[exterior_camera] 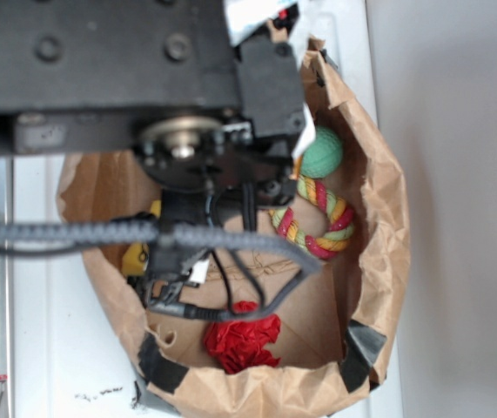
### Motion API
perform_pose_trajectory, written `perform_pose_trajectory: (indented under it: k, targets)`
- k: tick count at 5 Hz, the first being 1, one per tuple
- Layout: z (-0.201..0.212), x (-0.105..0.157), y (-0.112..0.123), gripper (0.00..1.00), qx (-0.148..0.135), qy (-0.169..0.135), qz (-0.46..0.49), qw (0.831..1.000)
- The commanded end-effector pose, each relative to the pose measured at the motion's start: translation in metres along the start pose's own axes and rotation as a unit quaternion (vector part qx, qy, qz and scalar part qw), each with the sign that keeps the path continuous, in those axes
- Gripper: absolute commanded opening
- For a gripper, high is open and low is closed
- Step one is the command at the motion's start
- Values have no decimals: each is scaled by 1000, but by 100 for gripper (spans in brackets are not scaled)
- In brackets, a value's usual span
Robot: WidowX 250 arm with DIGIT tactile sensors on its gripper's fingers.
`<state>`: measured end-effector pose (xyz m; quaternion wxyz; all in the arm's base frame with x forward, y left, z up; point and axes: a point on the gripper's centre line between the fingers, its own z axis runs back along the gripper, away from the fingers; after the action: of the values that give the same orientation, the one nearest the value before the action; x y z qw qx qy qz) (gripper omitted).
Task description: Grab the red paper.
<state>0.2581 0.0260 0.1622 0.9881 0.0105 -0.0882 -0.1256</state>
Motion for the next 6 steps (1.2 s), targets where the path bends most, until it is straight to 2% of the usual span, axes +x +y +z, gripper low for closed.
perform_pose_trajectory:
  k: [1,2,3,4,5,6]
  targets:
    - [-11,6,-54,100,14,34,-253,967]
    - [-14,-2,-51,100,-35,11,-365,930]
    - [-14,-1,-34,100,-83,-11,-471,878]
    - [-10,3,-5,100,-130,-53,-569,810]
    - [-4,8,27,100,-122,-68,-556,819]
    - [0,17,40,100,-107,-68,-537,834]
